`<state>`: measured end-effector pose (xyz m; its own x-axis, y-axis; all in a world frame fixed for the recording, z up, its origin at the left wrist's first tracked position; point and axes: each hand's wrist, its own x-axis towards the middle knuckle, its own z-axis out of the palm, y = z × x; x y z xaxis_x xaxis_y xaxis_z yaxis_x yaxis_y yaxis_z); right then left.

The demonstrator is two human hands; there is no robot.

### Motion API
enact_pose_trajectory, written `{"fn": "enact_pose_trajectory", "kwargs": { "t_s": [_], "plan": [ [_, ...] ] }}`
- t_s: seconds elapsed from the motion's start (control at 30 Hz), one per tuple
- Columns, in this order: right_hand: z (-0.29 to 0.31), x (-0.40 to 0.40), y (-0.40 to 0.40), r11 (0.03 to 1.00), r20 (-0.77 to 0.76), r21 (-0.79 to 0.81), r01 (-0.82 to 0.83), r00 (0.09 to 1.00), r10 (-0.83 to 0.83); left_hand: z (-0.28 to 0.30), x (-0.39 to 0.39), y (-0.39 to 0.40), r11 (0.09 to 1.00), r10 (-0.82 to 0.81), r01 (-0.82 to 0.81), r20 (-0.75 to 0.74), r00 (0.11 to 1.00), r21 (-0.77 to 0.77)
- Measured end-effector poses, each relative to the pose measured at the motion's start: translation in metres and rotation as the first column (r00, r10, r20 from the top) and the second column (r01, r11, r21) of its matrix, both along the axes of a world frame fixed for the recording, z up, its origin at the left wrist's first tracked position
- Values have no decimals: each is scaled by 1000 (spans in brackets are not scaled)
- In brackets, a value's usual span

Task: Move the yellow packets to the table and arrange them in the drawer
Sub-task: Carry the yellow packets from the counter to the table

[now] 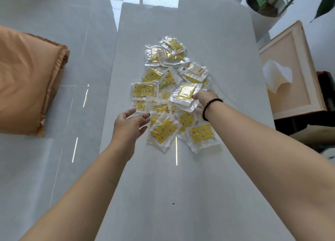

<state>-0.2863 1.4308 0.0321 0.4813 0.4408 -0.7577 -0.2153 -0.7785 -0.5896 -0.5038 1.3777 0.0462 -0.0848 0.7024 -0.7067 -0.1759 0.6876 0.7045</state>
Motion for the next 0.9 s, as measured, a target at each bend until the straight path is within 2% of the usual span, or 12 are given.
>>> {"fn": "enact_pose_trajectory", "kwargs": {
  "t_s": [0.1,0.17,0.33,0.43,0.57,0.73,0.9],
  "plan": [
    [23,8,-25,1000,-88,24,0,996,3,38,14,-14,999,-1,0,20,1000,33],
    [54,10,-45,999,-209,50,9,978,1,69,23,-26,999,-14,13,19,1000,51],
    [163,8,-95,987,-393,147,60,919,3,175,33,-51,983,-101,100,-5,995,157],
    [236,3,-125,968,-446,237,82,894,33,241,35,-62,955,-174,177,-32,984,239],
    [316,-4,-163,915,-418,392,94,904,86,313,27,-83,895,-289,292,-62,955,337],
    [394,-23,-212,828,-213,560,5,967,138,371,9,-112,813,-413,418,-103,905,406],
    [433,-56,-270,785,-52,619,-29,996,78,403,-11,-144,733,-550,524,-76,832,435]
  ]
}}
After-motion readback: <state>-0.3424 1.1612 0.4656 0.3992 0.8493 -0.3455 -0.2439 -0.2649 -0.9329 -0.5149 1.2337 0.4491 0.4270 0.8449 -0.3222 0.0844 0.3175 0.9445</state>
